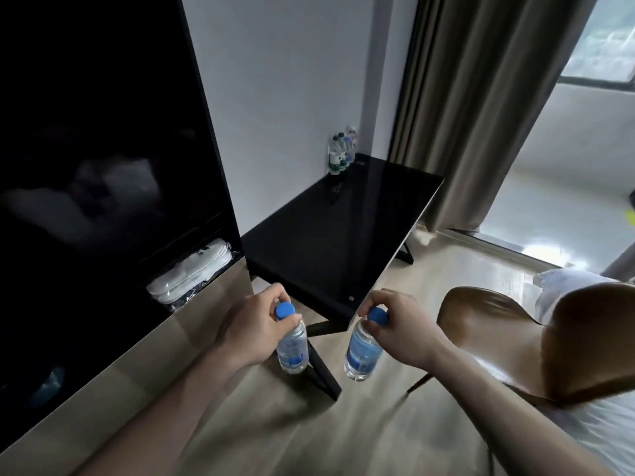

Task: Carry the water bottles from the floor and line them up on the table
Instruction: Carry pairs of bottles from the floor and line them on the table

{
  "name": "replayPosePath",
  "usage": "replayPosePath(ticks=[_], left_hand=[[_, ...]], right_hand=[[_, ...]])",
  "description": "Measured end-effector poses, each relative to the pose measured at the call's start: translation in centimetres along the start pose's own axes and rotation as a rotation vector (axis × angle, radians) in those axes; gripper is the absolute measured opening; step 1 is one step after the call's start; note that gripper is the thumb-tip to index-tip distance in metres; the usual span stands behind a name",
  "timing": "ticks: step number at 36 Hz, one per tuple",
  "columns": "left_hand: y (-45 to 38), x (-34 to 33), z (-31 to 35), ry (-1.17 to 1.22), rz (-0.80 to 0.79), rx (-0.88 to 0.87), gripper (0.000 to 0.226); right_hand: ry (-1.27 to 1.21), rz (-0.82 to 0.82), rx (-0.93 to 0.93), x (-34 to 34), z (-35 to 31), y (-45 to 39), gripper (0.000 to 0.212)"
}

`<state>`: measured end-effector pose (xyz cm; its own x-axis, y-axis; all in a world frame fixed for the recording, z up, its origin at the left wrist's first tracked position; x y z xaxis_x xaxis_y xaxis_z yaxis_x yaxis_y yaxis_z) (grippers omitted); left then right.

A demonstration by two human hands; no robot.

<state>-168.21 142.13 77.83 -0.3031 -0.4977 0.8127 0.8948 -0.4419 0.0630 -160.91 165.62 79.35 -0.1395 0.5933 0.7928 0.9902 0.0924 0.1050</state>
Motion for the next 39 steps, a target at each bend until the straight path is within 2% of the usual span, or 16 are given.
replayPosePath(ticks=[7, 20, 27, 39], left_hand=[[-6.2, -1.6, 2.7, 0.107, 0.083, 0.076, 0.026], [-18.4, -3.6, 2.2, 0.216, 0.035, 0.154, 0.029], [-26.7, -5.4, 0.3, 0.176, -0.042, 0.191, 0.027], [-38.4, -6.2, -0.6, 0.035, -0.081, 0.261, 0.026]], right_hand=[[0.061, -0.061, 0.066, 5.3, 5.6, -6.7, 0.020], [-0.011, -0.110, 0.075, 9.0, 13.1, -19.4, 0.018], [-0.021, -0.138, 0.035, 10.2, 16.4, -26.4, 0.017], [-0.008, -0.150, -0.021, 13.5, 22.0, -36.8, 0.020]])
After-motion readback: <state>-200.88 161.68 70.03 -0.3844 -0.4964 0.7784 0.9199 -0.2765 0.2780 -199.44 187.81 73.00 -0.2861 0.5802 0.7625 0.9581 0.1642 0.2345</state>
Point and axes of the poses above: each hand's wrist, its own y-axis away from the middle knuckle, its own x-axis out of the back of the hand, z = x × y, the point moved 7 cm from there along -y, towards the middle knuckle, and after that the axes turned 11 degrees about -z, right-handed, at the moved point
